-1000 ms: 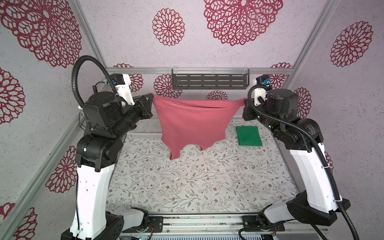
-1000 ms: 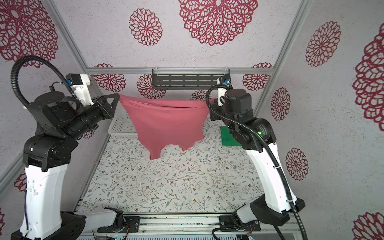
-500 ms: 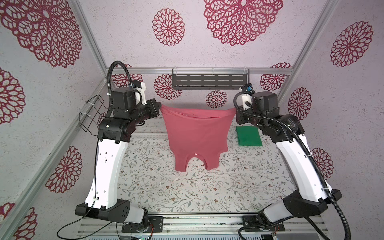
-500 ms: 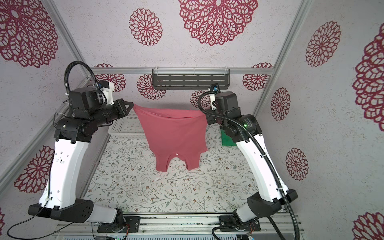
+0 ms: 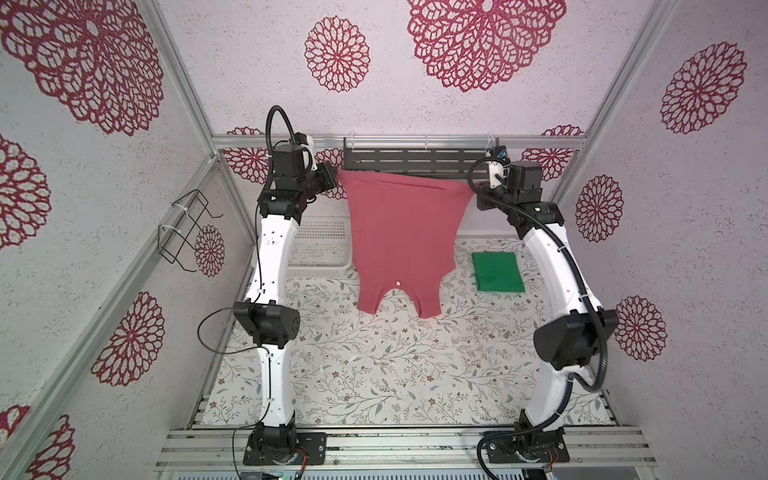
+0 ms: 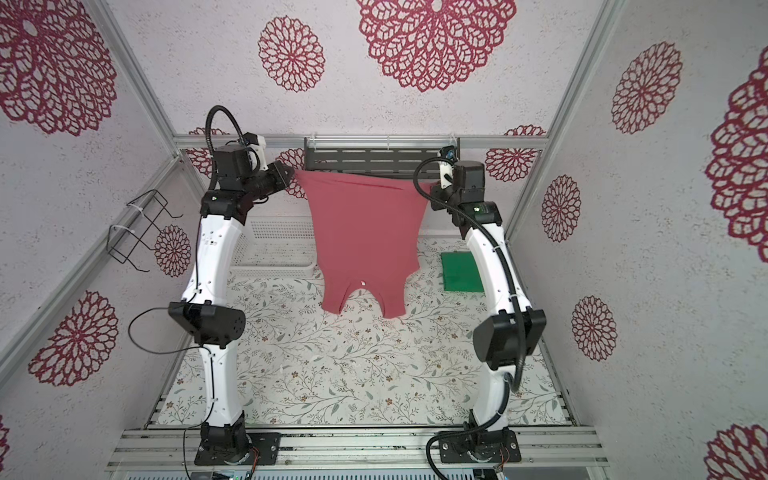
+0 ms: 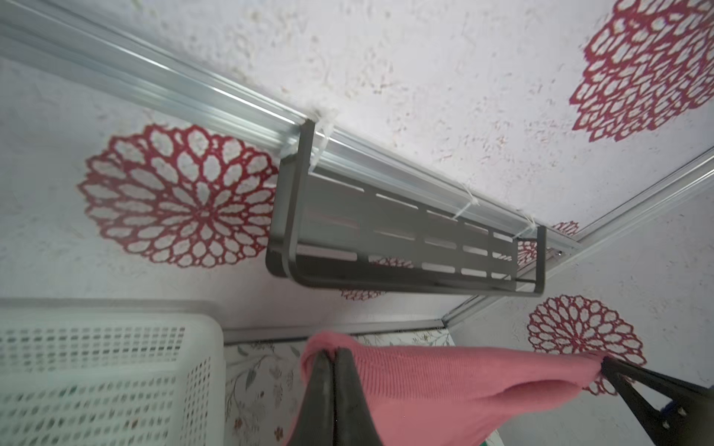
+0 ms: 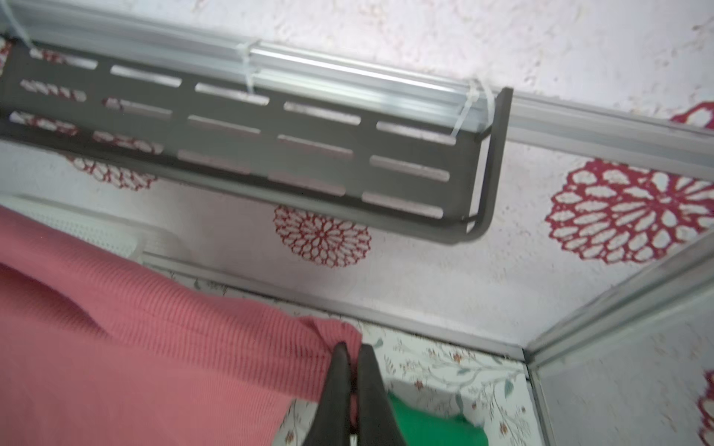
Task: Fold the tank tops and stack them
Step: 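Swing the tank top down and lay it flat with both grippers, then release the hem and move both grippers onto the tank top's sides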
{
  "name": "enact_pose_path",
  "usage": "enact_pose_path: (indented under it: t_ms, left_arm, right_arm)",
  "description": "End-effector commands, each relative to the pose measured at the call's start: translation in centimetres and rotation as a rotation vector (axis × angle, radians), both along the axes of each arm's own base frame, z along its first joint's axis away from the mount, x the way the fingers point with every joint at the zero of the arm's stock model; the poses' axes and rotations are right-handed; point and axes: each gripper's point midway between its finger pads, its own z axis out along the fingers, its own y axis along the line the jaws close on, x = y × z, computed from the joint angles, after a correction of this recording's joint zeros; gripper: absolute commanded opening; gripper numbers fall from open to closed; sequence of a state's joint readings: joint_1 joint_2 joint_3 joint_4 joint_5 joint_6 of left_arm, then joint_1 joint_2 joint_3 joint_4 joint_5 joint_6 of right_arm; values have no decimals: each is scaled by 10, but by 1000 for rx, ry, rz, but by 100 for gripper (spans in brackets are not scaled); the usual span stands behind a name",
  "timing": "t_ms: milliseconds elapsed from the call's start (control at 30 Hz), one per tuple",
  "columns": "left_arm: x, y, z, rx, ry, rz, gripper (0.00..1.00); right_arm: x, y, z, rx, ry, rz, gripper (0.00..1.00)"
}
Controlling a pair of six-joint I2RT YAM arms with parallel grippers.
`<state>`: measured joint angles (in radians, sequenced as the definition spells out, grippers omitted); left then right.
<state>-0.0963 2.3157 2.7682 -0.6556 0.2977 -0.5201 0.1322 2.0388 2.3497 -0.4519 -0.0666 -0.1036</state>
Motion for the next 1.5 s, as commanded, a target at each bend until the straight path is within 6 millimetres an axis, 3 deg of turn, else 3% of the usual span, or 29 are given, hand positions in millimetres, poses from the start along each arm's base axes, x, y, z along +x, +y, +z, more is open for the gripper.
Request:
enact_pose_path:
  t_ms: [0, 67, 133, 233, 333, 367, 467, 600, 700, 800, 967, 1167, 1300, 1467]
  left_arm:
    - [-10, 14, 72, 0, -247, 4, 0]
    - [-16, 13, 82, 5, -294, -8, 0]
    - [-27, 7, 90, 10, -332, -36, 0]
    - [-35, -4, 70, 50, -287, -52, 0]
    - [-36, -16, 10, 84, -169, -76, 0]
    - [-46, -19, -3, 90, -141, -86, 0]
    - [-66, -30, -77, 103, -6, -98, 0]
    - [-121, -43, -181, 86, 189, -110, 0]
    - [-166, -47, -257, 50, 329, -111, 0]
    - [-213, -50, -304, 2, 457, -122, 0]
    - [-285, -62, -333, 9, 587, -127, 0]
    - [-366, -47, -365, 50, 820, -64, 0]
    - [-409, -34, -372, 54, 910, -29, 0]
    - [-436, -39, -374, 17, 933, -32, 0]
  right_arm:
    - [-16, -21, 117, 52, -330, 61, 0]
    - [-24, -24, 134, 62, -379, 92, 0]
    - [-34, -25, 137, 93, -383, 136, 0]
    - [-42, -21, 99, 118, -317, 183, 0]
    - [-52, -22, 31, 132, -215, 182, 0]
    - [-59, -22, 7, 144, -176, 183, 0]
    - [-86, -20, -71, 198, -48, 179, 0]
    - [-137, -16, -154, 300, 114, 159, 0]
    - [-176, -19, -205, 366, 234, 107, 0]
    - [-214, -20, -244, 441, 365, 43, 0]
    - [-285, -25, -300, 550, 632, -110, 0]
    - [-364, -34, -339, 611, 872, -300, 0]
    - [-380, -25, -340, 628, 947, -338, 0]
    - [-398, -26, -349, 541, 1028, -389, 0]
